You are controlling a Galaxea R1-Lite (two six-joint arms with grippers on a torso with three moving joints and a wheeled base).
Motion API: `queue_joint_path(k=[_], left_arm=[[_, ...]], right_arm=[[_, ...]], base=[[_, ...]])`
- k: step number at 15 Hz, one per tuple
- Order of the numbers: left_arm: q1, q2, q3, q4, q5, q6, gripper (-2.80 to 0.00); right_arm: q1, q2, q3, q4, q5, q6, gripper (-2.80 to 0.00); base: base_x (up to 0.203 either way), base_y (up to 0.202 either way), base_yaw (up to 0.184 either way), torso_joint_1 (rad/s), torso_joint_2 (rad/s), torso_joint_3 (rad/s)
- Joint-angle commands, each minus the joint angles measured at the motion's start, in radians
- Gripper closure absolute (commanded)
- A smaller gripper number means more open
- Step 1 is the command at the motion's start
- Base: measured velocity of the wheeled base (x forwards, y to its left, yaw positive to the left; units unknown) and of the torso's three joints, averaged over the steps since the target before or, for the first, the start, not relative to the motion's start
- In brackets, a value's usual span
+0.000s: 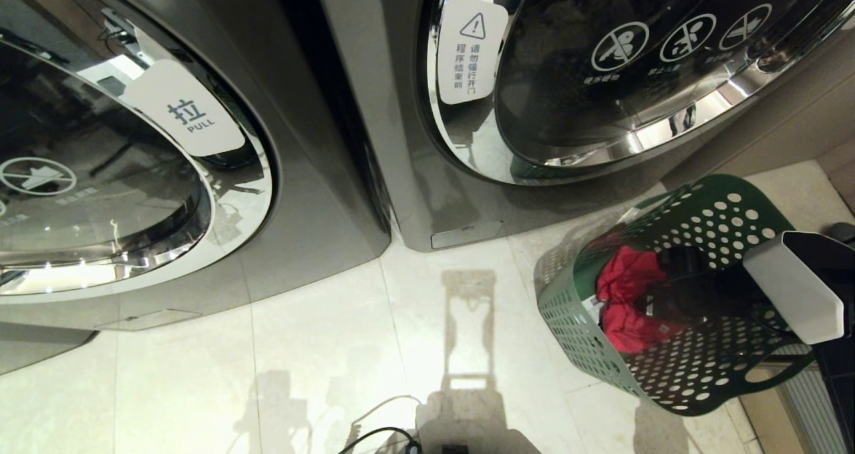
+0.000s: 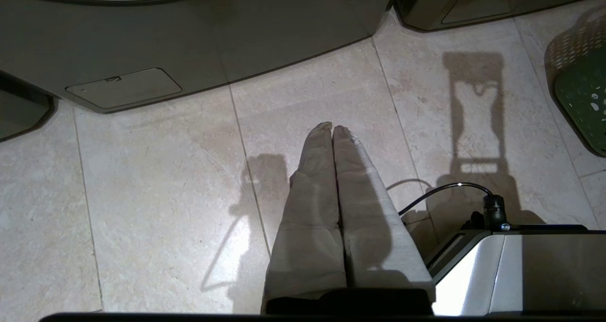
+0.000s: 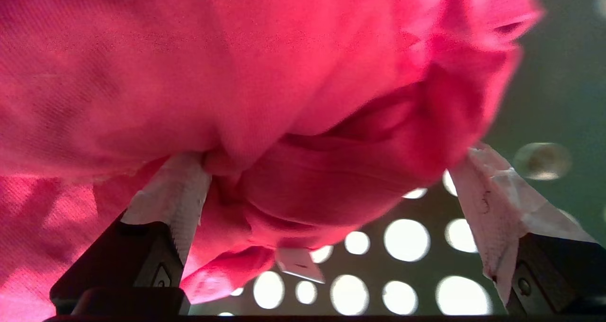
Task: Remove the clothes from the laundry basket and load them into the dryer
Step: Take the clothes out of the basket
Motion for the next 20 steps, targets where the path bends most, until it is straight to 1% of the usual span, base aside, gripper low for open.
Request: queue_joint_path(k=[1, 3, 5, 8, 11, 12, 20], left_arm=[[0.0, -0.002, 0.0, 0.0, 0.0, 0.0, 0.0], [0.0, -0.002, 0.0, 0.0, 0.0, 0.0, 0.0], [0.0, -0.002, 0.0, 0.0, 0.0, 0.0, 0.0], [0.0, -0.002, 0.0, 0.0, 0.0, 0.0, 0.0], [0.0, -0.002, 0.0, 0.0, 0.0, 0.0, 0.0], [-0.001, -0.002, -0.001, 0.0, 0.0, 0.0, 0.0], [0.0, -0.002, 0.0, 0.0, 0.0, 0.0, 0.0]], right_arm=[[-0.001, 0.022, -0.007, -0.028, 0.058, 0.016, -2.8], [-0.004, 0.028, -0.005, -0.058, 0.127, 0.035, -2.8], [-0.005, 0.026, -0.002, -0.078, 0.191, 0.08, -2.8], [-0.005, 0.023, 0.003, -0.081, 0.216, 0.085, -2.8], [-0.005, 0.026, 0.004, -0.081, 0.216, 0.08, -2.8], [-0.005, 0.026, 0.002, -0.08, 0.216, 0.086, 0.0], [-0.004, 0.003, 0.019, -0.075, 0.215, 0.111, 0.0]], base=[[0.0, 0.0, 0.0, 0.0, 0.0, 0.0], [0.0, 0.0, 0.0, 0.0, 0.0, 0.0], [0.0, 0.0, 0.0, 0.0, 0.0, 0.0], [0.0, 0.0, 0.0, 0.0, 0.0, 0.0], [0.0, 0.0, 0.0, 0.0, 0.0, 0.0], [0.0, 0.0, 0.0, 0.0, 0.0, 0.0], [0.0, 0.0, 0.0, 0.0, 0.0, 0.0]])
